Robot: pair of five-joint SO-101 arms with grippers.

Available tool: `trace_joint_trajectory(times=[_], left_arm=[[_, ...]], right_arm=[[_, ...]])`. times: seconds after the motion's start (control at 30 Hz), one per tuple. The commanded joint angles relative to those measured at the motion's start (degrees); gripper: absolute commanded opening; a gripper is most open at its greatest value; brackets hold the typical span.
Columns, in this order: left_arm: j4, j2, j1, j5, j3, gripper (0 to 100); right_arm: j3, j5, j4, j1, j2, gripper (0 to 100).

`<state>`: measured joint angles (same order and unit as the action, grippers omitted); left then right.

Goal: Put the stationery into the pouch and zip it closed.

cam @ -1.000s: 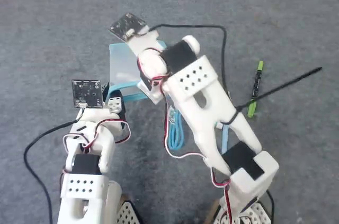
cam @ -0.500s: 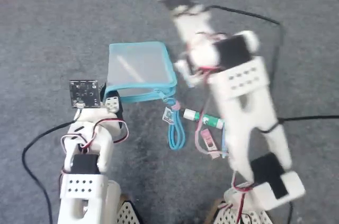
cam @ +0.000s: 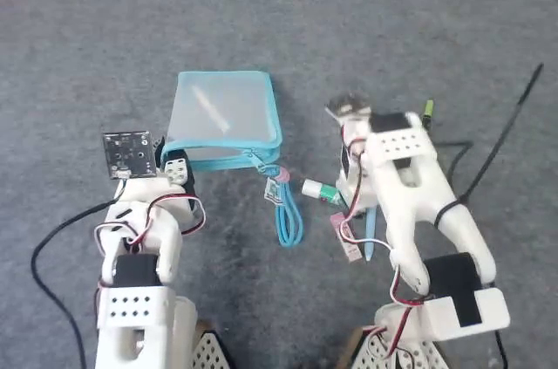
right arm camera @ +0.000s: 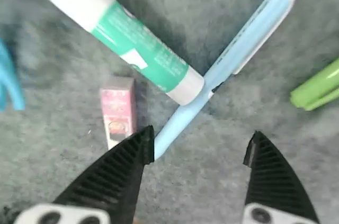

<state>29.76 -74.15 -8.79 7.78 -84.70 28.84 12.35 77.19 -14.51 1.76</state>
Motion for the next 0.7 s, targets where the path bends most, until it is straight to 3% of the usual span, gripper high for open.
trace_joint_trajectory(times=[0.0,0.47,0.67], left_arm=[[-2.11,-0.44,-0.26,-0.79,1.80,1],[-2.11,-0.44,-0.26,-0.88,1.80,1],[-1.93,-0.44,-0.26,-0.88,1.80,1]], right_arm=[[3.52,-0.70,-3.65,0.92,3.47,22.8],[11.69,-0.53,-8.92,0.92,2.86,23.4],[15.30,0.70,-11.82,1.01,3.30,4.1]])
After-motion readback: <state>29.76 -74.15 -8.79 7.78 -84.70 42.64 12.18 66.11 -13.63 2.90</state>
